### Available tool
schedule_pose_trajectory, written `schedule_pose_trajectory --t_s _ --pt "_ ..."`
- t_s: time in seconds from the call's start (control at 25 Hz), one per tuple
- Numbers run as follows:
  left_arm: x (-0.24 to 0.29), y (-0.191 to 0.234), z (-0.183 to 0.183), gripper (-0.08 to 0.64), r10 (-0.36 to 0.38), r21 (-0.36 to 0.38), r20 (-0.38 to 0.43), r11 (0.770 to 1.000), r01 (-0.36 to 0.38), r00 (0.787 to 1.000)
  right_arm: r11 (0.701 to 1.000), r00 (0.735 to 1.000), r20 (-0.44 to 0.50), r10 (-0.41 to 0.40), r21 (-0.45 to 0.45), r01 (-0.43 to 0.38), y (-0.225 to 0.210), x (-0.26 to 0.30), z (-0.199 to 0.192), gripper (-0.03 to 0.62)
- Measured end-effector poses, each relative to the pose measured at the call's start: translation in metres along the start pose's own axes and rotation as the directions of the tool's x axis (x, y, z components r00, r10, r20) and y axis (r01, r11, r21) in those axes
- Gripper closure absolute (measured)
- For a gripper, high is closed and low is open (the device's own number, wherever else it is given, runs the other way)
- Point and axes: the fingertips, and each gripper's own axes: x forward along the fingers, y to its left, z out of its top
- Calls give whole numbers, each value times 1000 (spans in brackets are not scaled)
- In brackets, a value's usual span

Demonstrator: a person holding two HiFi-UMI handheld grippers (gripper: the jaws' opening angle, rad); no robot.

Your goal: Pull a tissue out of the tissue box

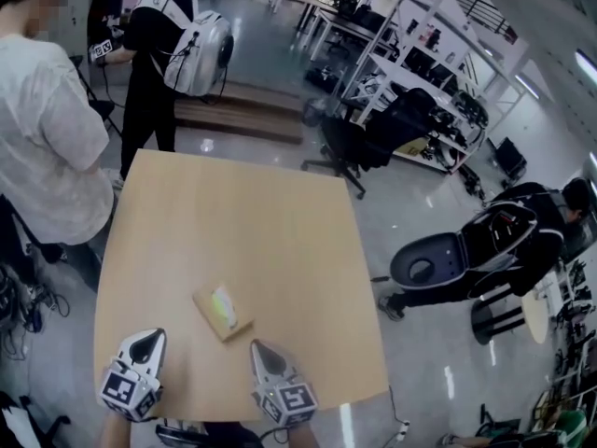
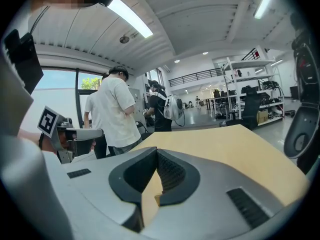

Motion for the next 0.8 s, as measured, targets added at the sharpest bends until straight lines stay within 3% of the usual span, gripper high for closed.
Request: schedule_pose_trajectory --t_s 0.32,0.52,0.8 --pt "12 10 -13 552 33 -11 -59 999 -33 998 1000 999 -48 18 19 -17 -5 18 -13 581" --pt "34 6 -7 552 16 -20 -44 1000 -16 999 999 996 -83 14 37 -11 -22 28 -24 581" --pt "47 18 -34 552 56 -27 -124 998 -60 991 997 985 -158 64 46 -57 -26 53 -41 580"
